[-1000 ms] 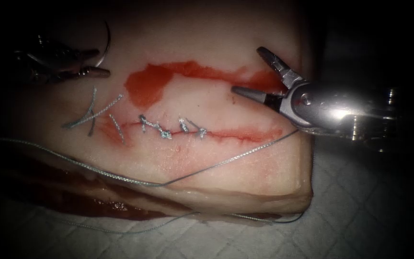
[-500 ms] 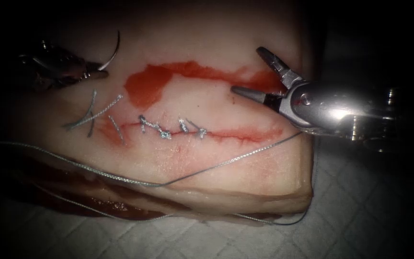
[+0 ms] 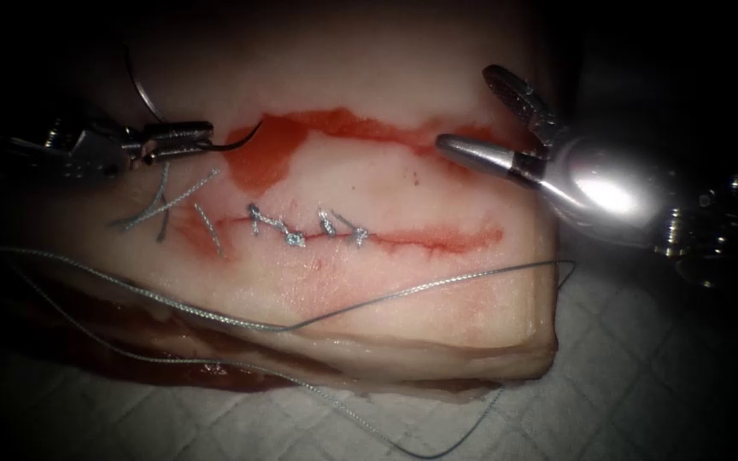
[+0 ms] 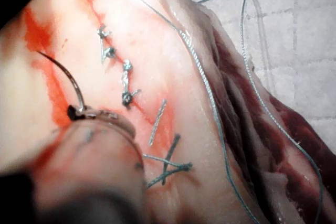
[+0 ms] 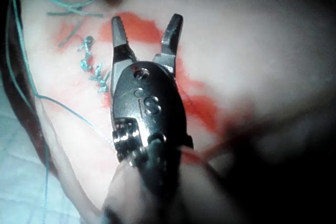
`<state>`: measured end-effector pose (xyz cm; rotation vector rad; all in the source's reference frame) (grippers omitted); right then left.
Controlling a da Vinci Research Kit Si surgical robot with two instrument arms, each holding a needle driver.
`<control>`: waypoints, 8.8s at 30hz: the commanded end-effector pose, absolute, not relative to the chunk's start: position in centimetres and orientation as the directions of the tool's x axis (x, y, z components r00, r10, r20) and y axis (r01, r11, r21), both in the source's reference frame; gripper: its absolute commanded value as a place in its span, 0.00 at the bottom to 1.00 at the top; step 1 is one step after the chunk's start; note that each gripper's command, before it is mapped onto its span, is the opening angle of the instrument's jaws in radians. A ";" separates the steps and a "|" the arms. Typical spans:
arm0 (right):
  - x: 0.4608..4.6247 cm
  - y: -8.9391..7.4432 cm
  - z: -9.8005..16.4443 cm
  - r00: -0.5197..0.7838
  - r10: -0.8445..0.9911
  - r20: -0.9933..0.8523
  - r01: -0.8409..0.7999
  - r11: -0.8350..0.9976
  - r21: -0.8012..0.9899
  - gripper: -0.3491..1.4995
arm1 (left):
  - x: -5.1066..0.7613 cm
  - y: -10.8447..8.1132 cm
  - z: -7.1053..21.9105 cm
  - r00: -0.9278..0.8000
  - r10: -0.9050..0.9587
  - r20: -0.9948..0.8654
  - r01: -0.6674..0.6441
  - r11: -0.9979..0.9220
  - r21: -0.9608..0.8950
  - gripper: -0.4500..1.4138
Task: Wound Closure
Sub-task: Transfer the needle to the right tool, then insert the needle into the skin of the tissue
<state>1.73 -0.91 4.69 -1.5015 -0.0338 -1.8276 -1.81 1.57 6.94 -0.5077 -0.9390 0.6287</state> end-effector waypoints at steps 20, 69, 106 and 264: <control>2.23 -1.4 5.0 0.042 -0.826 0.562 0.032 -0.561 -0.827 0.77 | -2.82 0.8 6.5 -0.138 0.525 0.840 -0.228 0.808 -0.543 0.00; 2.84 -1.3 5.3 0.054 -0.967 0.249 -0.099 -0.253 -0.962 0.00 | -3.11 0.5 6.4 -0.155 0.530 0.834 -0.248 0.796 -0.552 0.00; 1.54 -0.8 4.7 -0.131 -0.023 0.991 0.624 -0.778 0.065 0.00 | -2.54 1.1 6.9 0.080 -0.766 0.637 0.182 0.640 0.747 0.60; 1.95 -1.2 5.1 -0.359 0.553 0.752 0.508 -0.560 0.654 0.00 | -3.55 0.6 7.5 0.465 -0.415 0.782 0.239 0.909 0.341 0.00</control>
